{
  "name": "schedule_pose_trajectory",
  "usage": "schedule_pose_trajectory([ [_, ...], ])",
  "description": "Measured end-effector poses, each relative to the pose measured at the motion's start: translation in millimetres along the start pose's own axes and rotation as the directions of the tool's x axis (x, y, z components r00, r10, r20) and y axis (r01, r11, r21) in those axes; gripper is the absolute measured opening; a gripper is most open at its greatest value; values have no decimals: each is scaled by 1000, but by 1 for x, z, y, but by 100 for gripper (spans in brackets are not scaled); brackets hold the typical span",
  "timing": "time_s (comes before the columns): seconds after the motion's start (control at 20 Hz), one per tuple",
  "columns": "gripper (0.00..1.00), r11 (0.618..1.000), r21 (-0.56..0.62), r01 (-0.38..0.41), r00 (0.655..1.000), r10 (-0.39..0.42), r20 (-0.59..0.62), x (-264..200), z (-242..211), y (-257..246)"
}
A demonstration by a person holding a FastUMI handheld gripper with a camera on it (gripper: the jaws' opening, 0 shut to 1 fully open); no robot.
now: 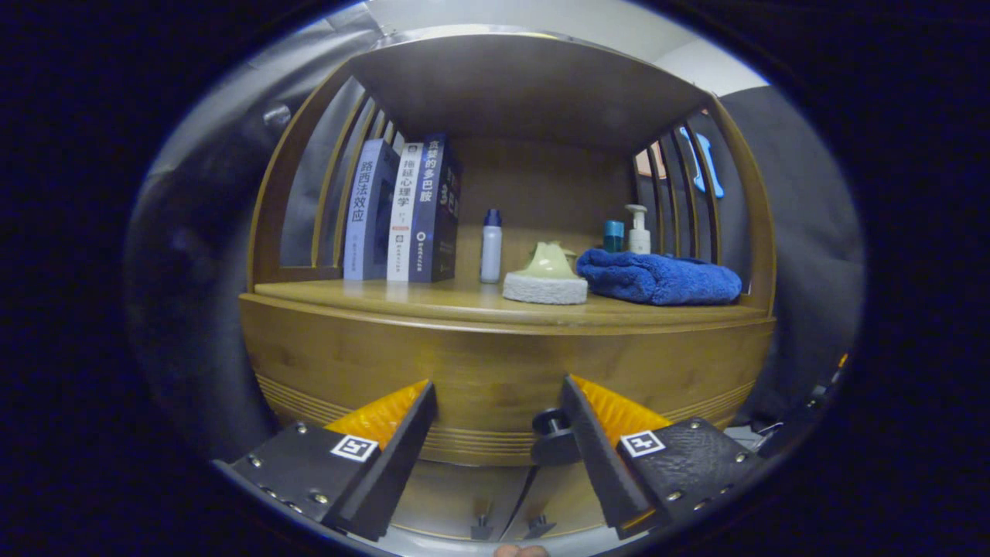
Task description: Pull open the drawer, take out the items inside it, and place them on the countertop above the cabinet.
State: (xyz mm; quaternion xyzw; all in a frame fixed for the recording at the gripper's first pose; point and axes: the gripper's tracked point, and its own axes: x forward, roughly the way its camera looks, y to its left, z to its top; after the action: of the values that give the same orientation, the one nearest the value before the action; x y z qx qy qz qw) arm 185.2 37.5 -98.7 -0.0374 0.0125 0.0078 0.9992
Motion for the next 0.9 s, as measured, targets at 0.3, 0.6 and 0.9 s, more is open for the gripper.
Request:
schedule_pose_trajectory([
  [0.3, 98, 994, 107, 39, 992, -26, -123, -41, -49, -27],
  [0.6, 98, 996, 59, 66, 988, -57, -142, -91, -52, -56],
  [0.9, 98, 999, 30, 19, 994, -16, -106, -134, 15, -59],
])
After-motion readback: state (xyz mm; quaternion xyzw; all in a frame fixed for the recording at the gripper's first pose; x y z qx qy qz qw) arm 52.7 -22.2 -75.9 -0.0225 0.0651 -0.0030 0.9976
